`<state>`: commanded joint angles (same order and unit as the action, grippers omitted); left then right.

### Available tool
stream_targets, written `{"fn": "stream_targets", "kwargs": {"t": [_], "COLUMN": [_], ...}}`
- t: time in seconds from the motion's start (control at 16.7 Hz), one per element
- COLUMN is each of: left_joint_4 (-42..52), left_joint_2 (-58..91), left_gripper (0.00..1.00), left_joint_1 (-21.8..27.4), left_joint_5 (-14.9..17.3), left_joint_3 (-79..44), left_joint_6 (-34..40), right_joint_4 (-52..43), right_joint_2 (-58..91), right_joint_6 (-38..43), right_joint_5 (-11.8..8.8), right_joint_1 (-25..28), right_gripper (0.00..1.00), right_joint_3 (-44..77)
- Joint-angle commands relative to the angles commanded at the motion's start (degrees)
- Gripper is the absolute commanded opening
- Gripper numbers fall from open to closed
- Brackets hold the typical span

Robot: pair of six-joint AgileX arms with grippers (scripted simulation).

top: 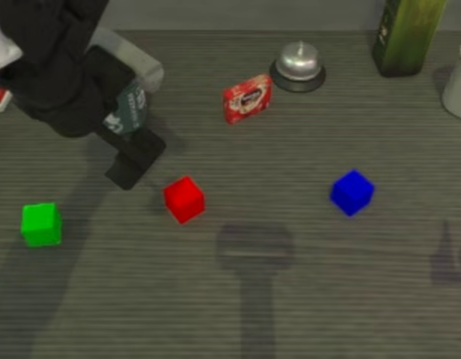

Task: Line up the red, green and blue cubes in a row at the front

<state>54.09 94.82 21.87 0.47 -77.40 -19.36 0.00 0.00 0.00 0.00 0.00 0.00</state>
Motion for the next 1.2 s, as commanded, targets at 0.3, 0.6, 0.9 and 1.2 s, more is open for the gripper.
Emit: {"fn": "stream_targets", "kwargs": {"t": [0.3,0.6,0.9,1.2], "left_joint_4": [11.22,15.03,14.92,8.25], "left_joint_2": [22.39,31.24,31.13,33.25], "left_gripper": [1.0,1.0,1.0,1.0], "left_joint_1": [4.9,6.83,6.53,6.7], "left_joint_5": [-0.07,-0.3,-0.29,-0.28], "left_joint_3": [-19.34,-27.8,-27.65,-23.05], "left_joint_6": [-4.43,-6.2,-6.14,-6.32], "right_joint_4": [0.0,0.0,0.0,0.0], "right_joint_2": [0.0,0.0,0.0,0.0], "right_joint_6": [0.0,0.0,0.0,0.0], "right_joint_5": [0.0,0.0,0.0,0.0], "right_joint_1": [0.0,0.0,0.0,0.0], "right_gripper": [1.0,1.0,1.0,1.0], "right_joint_3": [0.0,0.0,0.0,0.0]}}
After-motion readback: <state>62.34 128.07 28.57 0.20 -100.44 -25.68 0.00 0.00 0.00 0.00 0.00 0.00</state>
